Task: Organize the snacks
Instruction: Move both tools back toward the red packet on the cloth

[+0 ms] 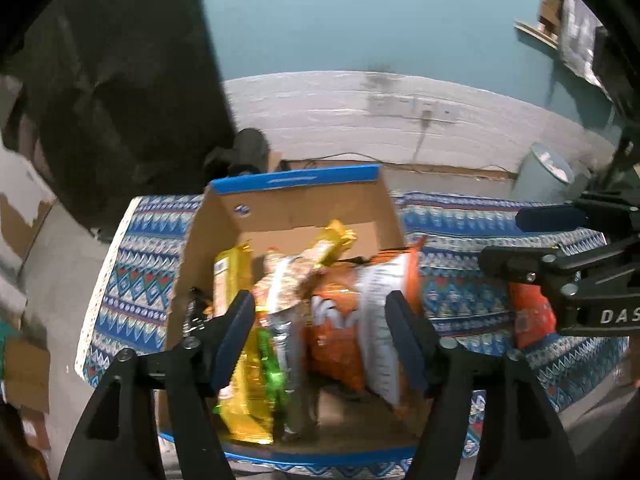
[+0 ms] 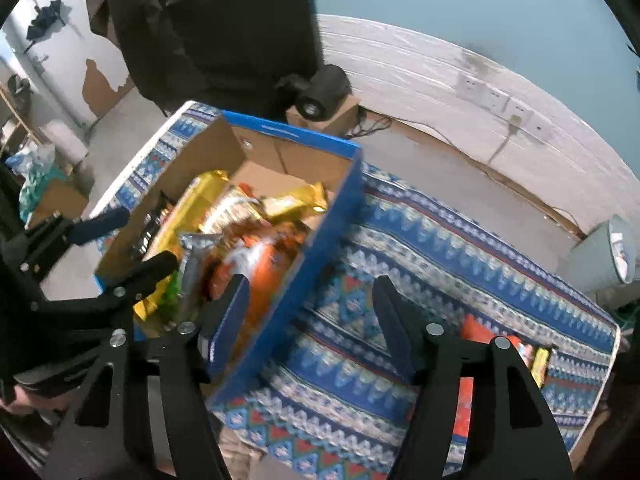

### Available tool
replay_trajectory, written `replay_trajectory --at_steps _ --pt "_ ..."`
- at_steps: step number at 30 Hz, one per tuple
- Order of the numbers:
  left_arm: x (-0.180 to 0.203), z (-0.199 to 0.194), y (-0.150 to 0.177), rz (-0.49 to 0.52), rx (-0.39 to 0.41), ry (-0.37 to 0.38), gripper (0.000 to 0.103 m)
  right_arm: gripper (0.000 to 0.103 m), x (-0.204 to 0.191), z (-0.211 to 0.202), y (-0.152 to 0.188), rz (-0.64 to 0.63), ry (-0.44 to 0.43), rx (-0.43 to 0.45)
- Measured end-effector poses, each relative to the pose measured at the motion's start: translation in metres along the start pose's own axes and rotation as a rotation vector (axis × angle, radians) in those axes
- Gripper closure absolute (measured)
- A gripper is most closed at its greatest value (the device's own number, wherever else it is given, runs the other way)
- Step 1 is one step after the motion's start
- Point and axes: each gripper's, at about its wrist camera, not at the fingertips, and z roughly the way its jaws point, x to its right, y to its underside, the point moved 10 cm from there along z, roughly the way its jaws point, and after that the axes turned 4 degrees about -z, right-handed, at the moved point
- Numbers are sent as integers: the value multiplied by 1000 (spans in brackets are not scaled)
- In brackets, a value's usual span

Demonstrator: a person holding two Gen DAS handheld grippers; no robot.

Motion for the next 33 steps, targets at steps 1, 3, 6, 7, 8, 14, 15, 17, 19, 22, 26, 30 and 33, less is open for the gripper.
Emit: replay_trajectory --at_steps 1,3,6,7,8,14,15,17,19,22,26,30,33 --pt "7 -2 0 14 2 4 32 37 8 -3 6 0 15 -1" --pt "24 -4 -1 48 1 13 32 37 19 -7 14 1 34 -2" --pt "45 -7 -2 84 0 29 32 37 42 -13 31 16 63 -8" --pt "51 -7 -1 92 0 33 32 37 49 -16 37 27 67 -10" --pt "58 -7 -1 103 -2 38 32 37 58 -18 43 41 72 -12" --pt "96 -3 0 164 -24 59 31 37 101 -33 70 111 100 -14" --pt "101 -3 0 172 -27 61 31 37 109 -36 75 123 104 -13" --pt "113 -2 1 192 -33 68 31 37 117 -40 81 140 108 -10" --pt "126 0 1 211 -40 74 28 37 127 -44 87 151 113 -7" --pt "142 1 1 240 -41 72 25 35 145 -50 97 172 131 -1" --pt "163 7 2 273 -52 77 23 33 174 -55 112 216 147 -4" --pt "181 20 3 288 -83 85 23 33 198 -55 126 243 163 -23" --pt "194 34 2 284 -114 96 23 33 217 -51 133 251 182 -44"
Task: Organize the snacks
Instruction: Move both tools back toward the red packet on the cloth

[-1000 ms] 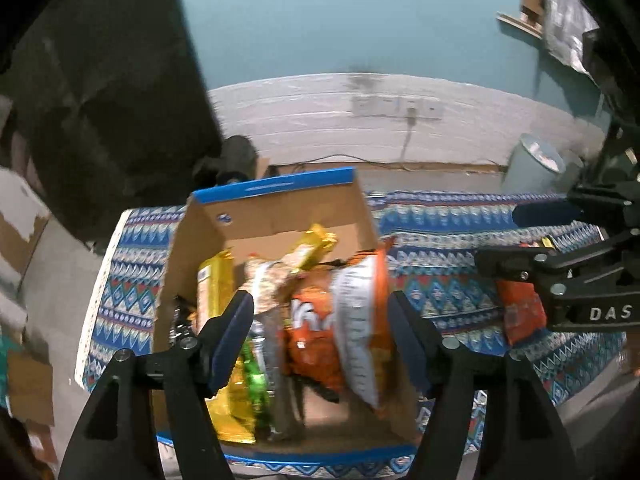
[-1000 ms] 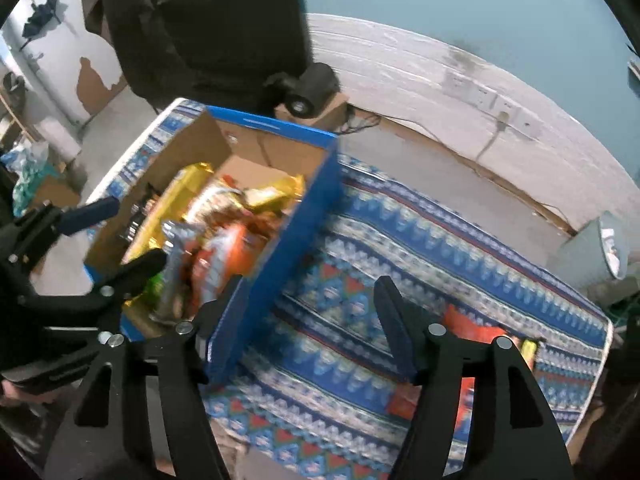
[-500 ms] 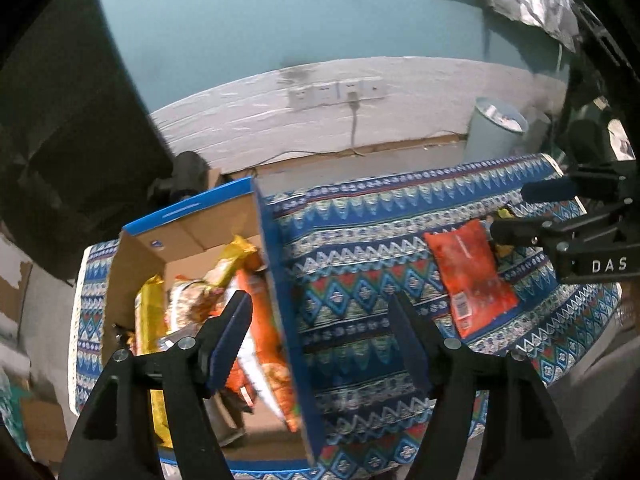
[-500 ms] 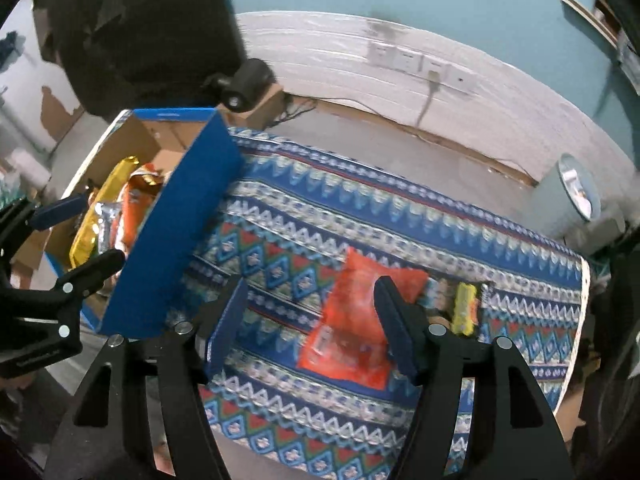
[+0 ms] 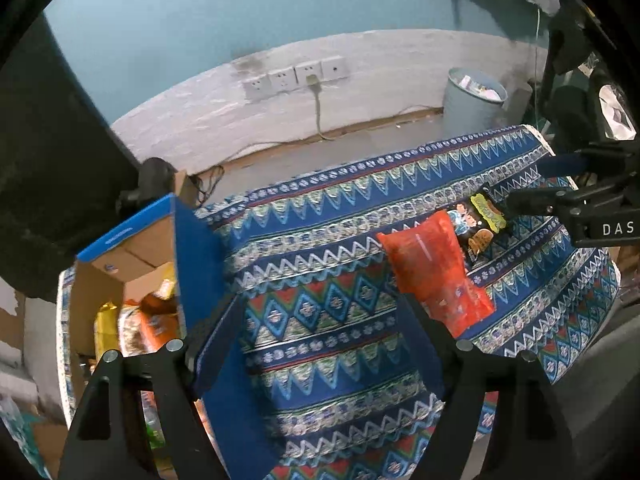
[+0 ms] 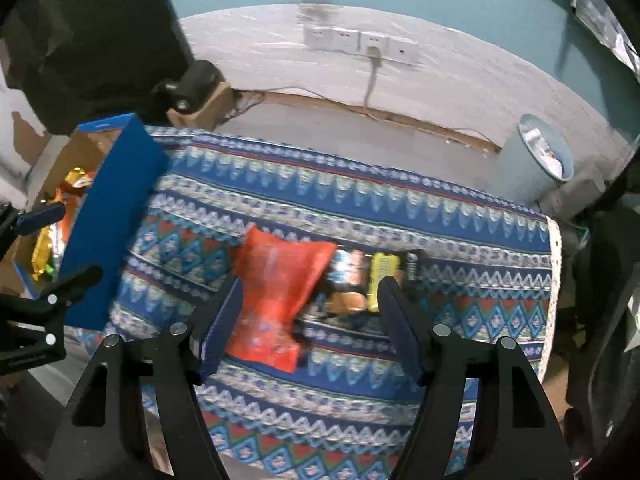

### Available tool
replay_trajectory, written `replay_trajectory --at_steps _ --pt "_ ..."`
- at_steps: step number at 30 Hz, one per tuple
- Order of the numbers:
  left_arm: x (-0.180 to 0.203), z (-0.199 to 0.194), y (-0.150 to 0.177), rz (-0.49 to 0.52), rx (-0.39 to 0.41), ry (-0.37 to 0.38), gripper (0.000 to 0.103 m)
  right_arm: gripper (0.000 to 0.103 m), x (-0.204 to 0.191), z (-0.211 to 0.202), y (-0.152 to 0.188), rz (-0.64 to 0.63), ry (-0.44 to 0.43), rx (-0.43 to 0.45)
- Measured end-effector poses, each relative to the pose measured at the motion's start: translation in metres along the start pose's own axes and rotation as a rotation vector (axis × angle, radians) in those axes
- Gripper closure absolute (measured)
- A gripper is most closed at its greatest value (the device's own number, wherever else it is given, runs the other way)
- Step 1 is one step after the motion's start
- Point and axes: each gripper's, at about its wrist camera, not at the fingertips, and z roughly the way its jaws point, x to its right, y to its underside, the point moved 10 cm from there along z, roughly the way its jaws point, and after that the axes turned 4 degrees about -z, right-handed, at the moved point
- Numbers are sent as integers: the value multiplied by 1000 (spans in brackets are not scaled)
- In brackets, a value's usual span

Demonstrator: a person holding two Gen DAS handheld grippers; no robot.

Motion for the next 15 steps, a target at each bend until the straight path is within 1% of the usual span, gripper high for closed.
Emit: replay_trajectory --at_steps 3,8,15 --pt "9 15 -7 -2 -20 3 23 31 17 10 1 11 15 -19" --pt "15 40 -15 1 -52 -9 23 31 50 40 4 33 50 -69" --pt "17 77 -23 -7 -95 -12 23 31 86 80 5 103 54 -118"
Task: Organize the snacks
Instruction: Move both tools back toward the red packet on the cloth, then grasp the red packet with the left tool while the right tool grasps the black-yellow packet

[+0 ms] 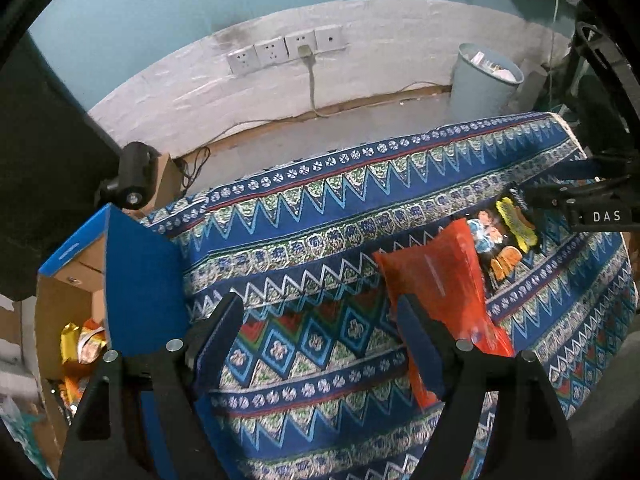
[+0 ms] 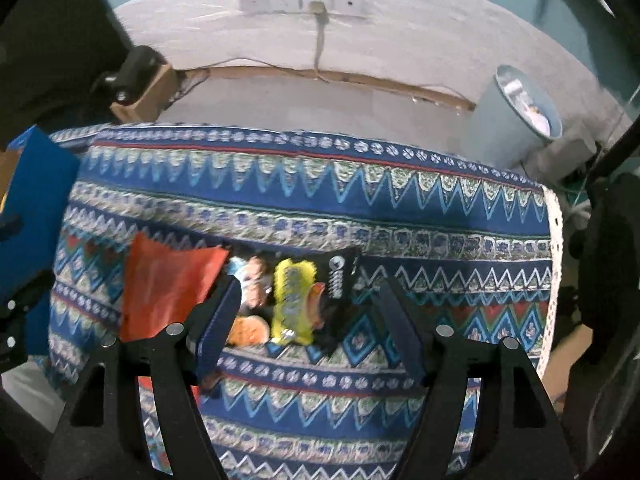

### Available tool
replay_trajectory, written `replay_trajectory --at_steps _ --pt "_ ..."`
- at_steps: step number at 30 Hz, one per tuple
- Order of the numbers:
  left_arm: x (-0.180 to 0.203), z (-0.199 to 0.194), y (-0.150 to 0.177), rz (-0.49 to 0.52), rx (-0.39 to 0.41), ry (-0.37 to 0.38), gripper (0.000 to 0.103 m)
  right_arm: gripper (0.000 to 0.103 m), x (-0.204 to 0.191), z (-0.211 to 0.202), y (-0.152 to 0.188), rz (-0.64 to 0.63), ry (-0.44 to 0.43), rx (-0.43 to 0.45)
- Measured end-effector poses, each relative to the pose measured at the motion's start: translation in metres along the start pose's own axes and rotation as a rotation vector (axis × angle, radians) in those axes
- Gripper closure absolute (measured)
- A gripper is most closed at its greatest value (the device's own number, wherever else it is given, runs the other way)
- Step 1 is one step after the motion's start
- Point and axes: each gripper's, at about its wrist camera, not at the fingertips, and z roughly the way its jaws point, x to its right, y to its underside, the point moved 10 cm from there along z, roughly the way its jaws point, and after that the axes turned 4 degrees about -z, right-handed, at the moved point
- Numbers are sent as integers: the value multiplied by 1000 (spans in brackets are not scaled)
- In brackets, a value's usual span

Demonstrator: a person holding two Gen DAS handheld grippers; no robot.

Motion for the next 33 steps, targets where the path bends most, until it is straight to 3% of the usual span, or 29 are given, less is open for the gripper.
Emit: replay_trajectory --at_steps 8,16,24,33 --pt "8 38 -13 -25 -58 16 23 31 18 40 -13 34 -3 -44" --pt "19 48 -10 7 -74 26 23 31 28 63 -10 16 34 -92" --pt "31 43 -6 8 -84 60 23 31 51 58 26 40 85 -163" --pt "55 35 6 -28 -121 132 18 31 55 45 79 82 65 -198"
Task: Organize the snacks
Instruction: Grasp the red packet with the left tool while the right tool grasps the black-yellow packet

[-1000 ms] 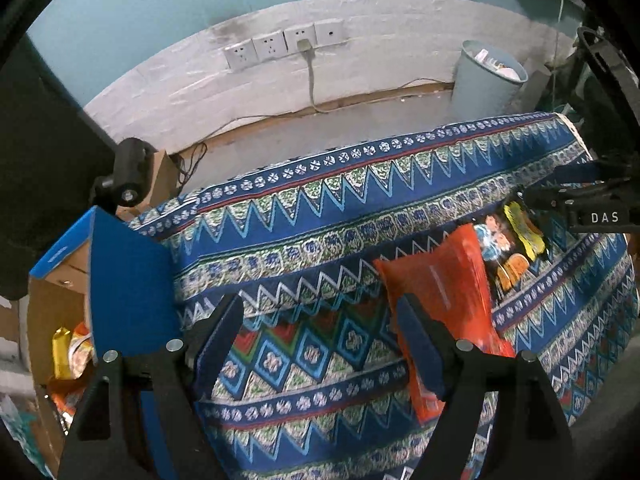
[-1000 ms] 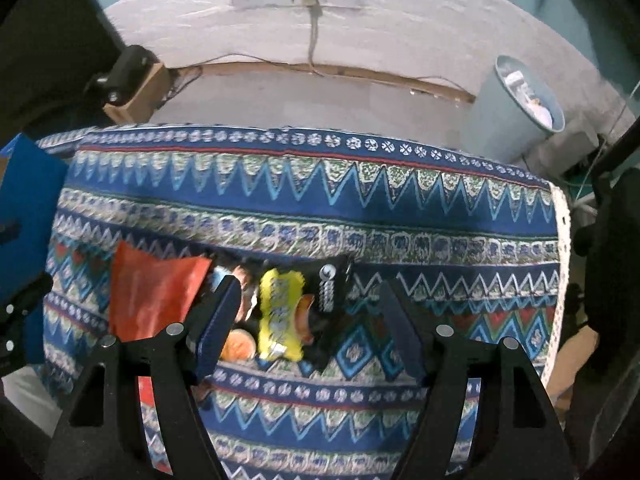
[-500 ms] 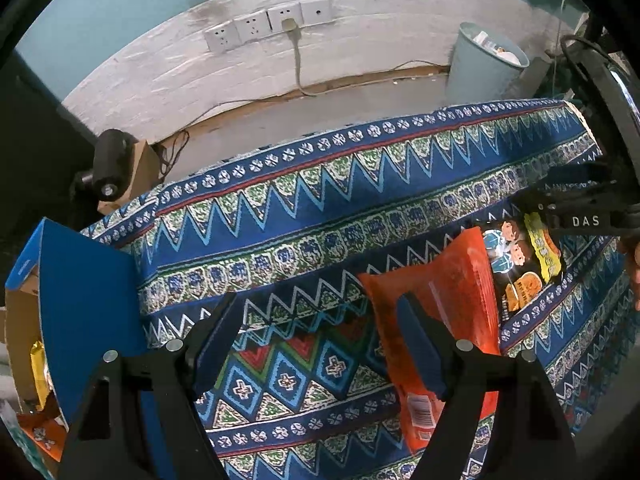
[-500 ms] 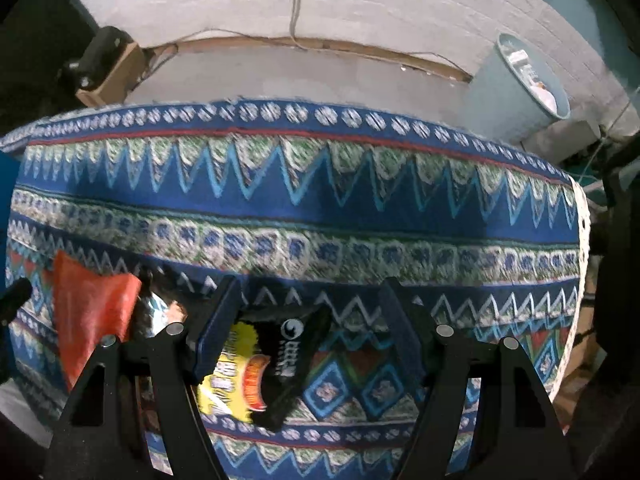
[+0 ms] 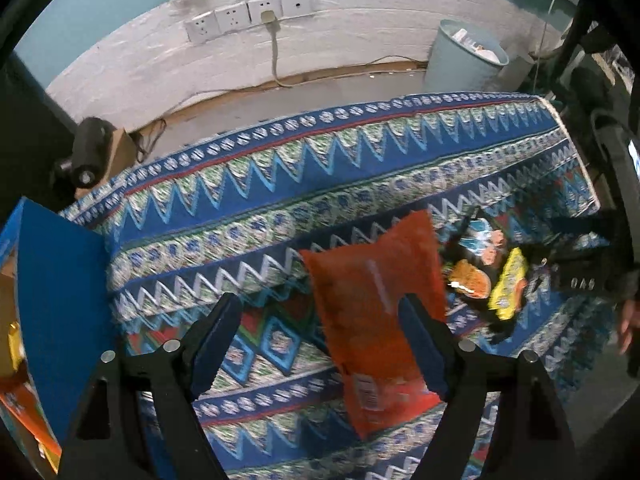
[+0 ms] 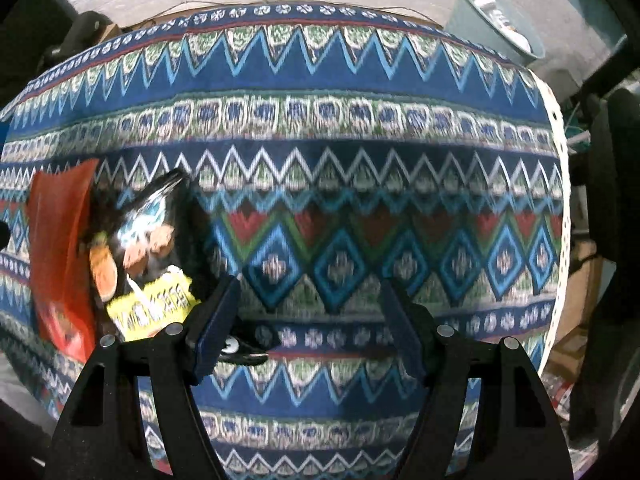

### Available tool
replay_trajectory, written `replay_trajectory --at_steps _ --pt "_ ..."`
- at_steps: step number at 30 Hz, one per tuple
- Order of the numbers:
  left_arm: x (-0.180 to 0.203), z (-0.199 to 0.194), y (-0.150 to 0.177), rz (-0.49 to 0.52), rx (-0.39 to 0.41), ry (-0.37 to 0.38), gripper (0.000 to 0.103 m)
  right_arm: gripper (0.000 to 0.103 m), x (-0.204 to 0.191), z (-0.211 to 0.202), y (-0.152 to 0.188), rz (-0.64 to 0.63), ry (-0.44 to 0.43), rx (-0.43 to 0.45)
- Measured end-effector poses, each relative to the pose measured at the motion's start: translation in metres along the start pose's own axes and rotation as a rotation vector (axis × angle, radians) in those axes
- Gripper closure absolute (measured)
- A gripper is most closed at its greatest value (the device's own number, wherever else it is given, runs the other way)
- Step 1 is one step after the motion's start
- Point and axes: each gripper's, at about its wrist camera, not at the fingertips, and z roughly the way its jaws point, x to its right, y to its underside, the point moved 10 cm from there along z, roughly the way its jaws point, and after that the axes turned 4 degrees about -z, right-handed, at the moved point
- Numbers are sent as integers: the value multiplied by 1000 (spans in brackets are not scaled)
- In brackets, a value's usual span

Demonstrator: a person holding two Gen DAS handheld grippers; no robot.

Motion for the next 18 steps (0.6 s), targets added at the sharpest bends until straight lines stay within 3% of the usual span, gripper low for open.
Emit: replay_trajectory --at_steps 8,15,18 --pt "30 14 14 -35 -55 67 17 27 -4 -31 18 2 -66 79" --pt "46 35 20 -12 -105 54 17 23 -41 -52 15 -64 -149 120" --pt "43 47 26 18 -127 13 16 23 -53 -46 13 -106 -168 121"
